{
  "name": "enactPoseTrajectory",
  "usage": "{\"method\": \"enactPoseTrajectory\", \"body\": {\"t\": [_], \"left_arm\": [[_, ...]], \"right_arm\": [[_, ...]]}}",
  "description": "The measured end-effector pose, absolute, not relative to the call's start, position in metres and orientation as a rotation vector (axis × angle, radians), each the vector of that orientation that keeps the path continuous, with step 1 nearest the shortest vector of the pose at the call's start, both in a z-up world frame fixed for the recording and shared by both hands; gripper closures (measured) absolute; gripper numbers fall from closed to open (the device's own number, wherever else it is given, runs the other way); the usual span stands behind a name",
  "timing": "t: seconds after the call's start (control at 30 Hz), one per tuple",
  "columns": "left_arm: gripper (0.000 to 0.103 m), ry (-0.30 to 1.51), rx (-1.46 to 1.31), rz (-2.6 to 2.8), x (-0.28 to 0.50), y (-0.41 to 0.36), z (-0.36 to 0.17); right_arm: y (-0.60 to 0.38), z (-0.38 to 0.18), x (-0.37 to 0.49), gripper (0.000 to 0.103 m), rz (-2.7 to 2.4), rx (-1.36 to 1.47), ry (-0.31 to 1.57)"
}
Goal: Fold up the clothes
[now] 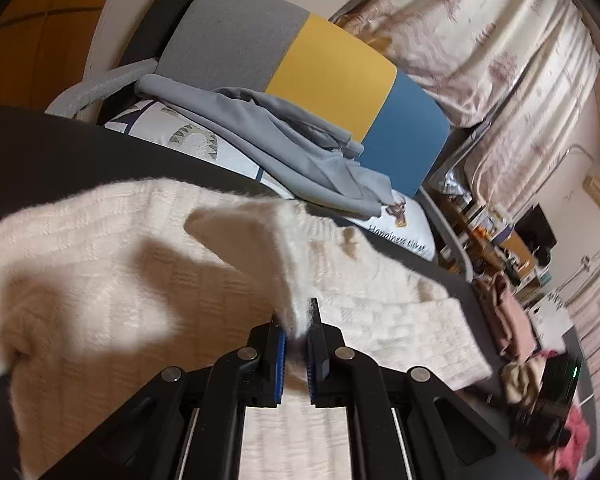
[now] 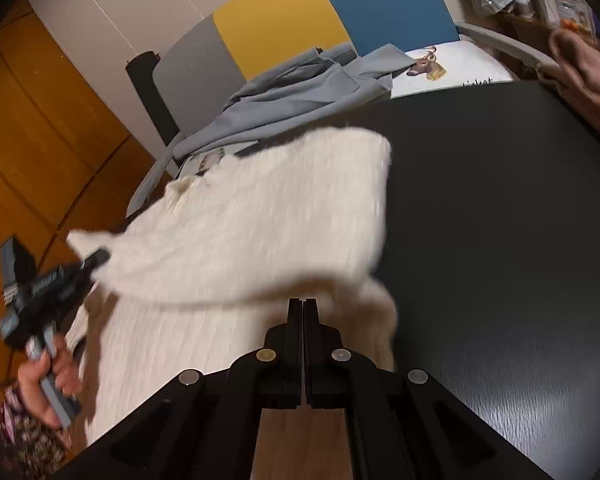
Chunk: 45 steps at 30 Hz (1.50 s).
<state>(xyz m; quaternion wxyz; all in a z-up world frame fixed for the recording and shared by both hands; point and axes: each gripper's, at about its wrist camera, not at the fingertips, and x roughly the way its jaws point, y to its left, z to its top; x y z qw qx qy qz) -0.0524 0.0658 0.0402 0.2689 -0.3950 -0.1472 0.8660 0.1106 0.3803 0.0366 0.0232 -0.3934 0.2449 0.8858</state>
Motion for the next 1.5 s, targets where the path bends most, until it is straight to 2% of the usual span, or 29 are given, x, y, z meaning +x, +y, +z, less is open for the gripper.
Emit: {"method": "enactPoseTrajectory", "body": {"t": [0.2,0.27,0.43,0.53,0.7,0.73,0.83,1.0,1.17,1.27,1.37,1.5], "left_arm": [[0.095,-0.367,-1.047,2.295,-0.044,0.071,0.031],[0.089,-0.389,-1.063,2.270,-0.044,0.072,0.022],[0.090,-0.483,-1.103,2.227,-0.048,0.066,0.006],[0.090,-0.539,-1.126,2.200,-0.050,0.062,-0.004],[0.090,-0.621,-1.144,2.161,-0.053,0.058,-0.014],[0.090,-0.628,-1.139,2.160,-0.052,0.057,-0.014],[0.090,-0.673,-1.131,2.159,-0.052,0.052,-0.015],[0.090,-0.799,-1.122,2.163,-0.054,0.035,-0.021],[0.089,-0.896,-1.184,2.247,-0.050,0.000,-0.016],[0.084,-1.004,-1.197,2.316,-0.035,-0.042,-0.010],[0.082,-1.191,-1.141,2.418,-0.002,-0.106,-0.006],[0.080,-1.380,-1.200,2.598,0.030,-0.182,-0.007]], "right_arm": [[0.395,0.043,0.101,0.102,2.623,-1.009,0.721],[0.409,0.033,0.112,0.103,2.527,-0.973,0.824],[0.433,0.007,0.127,0.103,2.419,-0.978,1.035],[0.419,0.025,0.133,0.103,2.467,-1.046,0.917],[0.366,0.061,0.152,0.103,2.663,-1.021,0.575],[0.356,0.066,0.148,0.099,2.710,-1.004,0.509],[0.340,0.066,0.112,0.099,2.747,-1.038,0.397],[0.345,0.016,0.059,0.100,2.602,-1.232,0.572],[0.328,0.016,0.060,0.100,2.585,-1.175,0.382],[0.332,0.016,0.063,0.100,2.594,-1.165,0.408],[0.337,0.016,0.066,0.100,2.602,-1.157,0.435],[0.333,0.014,0.061,0.100,2.599,-1.158,0.418]]}}
